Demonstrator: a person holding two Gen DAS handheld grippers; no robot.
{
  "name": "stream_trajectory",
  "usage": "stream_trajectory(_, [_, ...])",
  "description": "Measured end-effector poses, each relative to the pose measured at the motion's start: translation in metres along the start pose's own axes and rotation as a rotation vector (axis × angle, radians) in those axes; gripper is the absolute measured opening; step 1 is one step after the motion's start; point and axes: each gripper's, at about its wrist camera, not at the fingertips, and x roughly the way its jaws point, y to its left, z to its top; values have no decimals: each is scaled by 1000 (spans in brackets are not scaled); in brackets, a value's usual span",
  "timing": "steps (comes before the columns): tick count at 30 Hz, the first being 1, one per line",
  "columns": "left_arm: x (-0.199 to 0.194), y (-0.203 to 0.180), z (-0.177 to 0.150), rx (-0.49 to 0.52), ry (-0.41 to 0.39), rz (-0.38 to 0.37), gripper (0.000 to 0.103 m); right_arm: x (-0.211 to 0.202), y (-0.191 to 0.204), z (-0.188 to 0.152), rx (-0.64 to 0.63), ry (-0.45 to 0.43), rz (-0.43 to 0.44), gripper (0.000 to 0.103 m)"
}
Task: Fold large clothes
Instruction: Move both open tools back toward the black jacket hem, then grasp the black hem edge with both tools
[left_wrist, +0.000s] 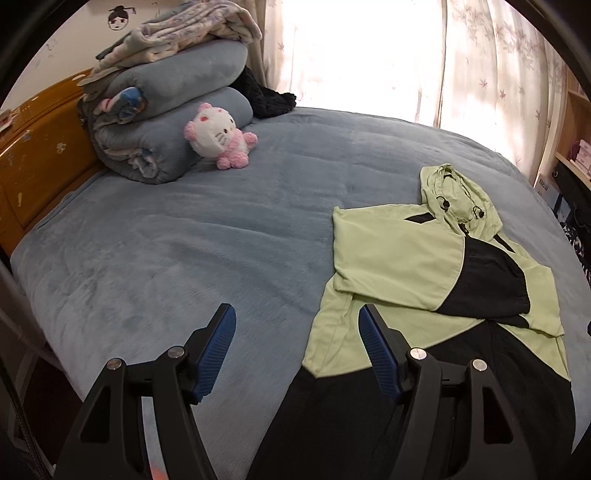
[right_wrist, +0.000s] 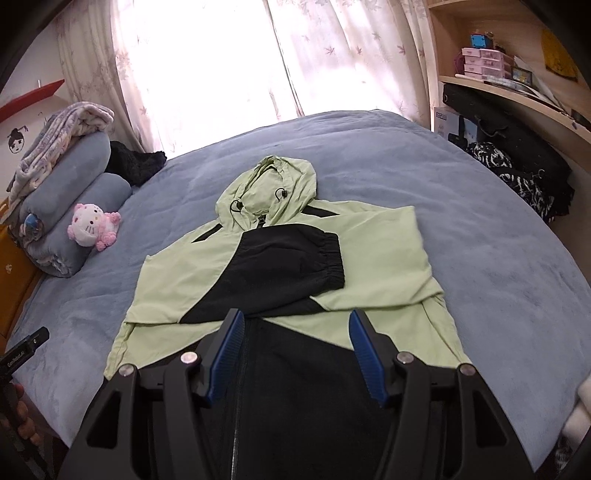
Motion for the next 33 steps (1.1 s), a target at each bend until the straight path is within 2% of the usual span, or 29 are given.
stream_trajectory(7, [-31,18,-31,1,-13,16,68,-34,-6,-25,-23,-28,4,59])
stream_trajectory(12, [-43,31,-56,6,-6,-2,68,-53,-12,-47,-38,-25,20,59])
stream_trajectory(22, [-26,68,-114,12,92,-223,69,-80,-62,-95,-68,38,-20,59])
stream_trajectory(28, [0,77,-147,48,213,-347,69,-85,-110,-118,-15,104,-36,59])
stream_trajectory(31, [10,74,-160,71,259,-400,69,-85,-138,-133,4,130,-73,59])
stream_trajectory(33, [17,71,-166,90,268,-400,68,-82,-157,-144,31,146,-100,59])
